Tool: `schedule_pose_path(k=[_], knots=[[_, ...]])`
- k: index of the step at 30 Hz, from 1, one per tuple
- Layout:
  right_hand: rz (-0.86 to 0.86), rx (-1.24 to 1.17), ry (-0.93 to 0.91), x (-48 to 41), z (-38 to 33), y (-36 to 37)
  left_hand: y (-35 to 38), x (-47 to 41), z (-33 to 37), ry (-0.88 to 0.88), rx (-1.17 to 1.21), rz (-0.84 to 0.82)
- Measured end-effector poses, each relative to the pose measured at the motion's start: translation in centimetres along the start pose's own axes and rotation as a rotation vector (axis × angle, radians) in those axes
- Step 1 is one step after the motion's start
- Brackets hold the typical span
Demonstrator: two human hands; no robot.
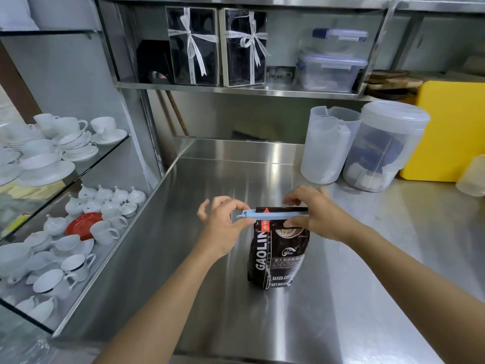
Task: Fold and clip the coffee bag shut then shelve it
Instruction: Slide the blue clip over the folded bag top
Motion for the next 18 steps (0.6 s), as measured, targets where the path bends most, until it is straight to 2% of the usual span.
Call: schedule_pose_path(k=[5, 10, 13, 18], knots=[[0.093, -0.219, 0.176, 1.7, 3.0, -0.1, 0.1, 0.3, -0.3, -0.003, 0.02, 0.018], [0.183, -0.645, 0.387, 3.2, 5.3, 1.3, 0.2, 0.5, -0.5, -0.011, 0.084, 0.073], [0.213, -0.83, 0.405, 3.6, 5.5, 2.1, 0.4, 0.6, -1.1, -0.027, 0.181, 0.088], [0.31, -0.892, 0.389, 3.8, 5.2, 2.1, 0.6, 1.0, -1.2, -0.048, 0.304, 0.157]])
Point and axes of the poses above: each hand's wrist, its own x-axis away from the middle knuckle, its own y-axis out of the palm, z = x × y, the point moved 8 cm from there along -x, towards the middle knuckle, and after that the axes turned 6 degrees about x, right-handed, at the moved point
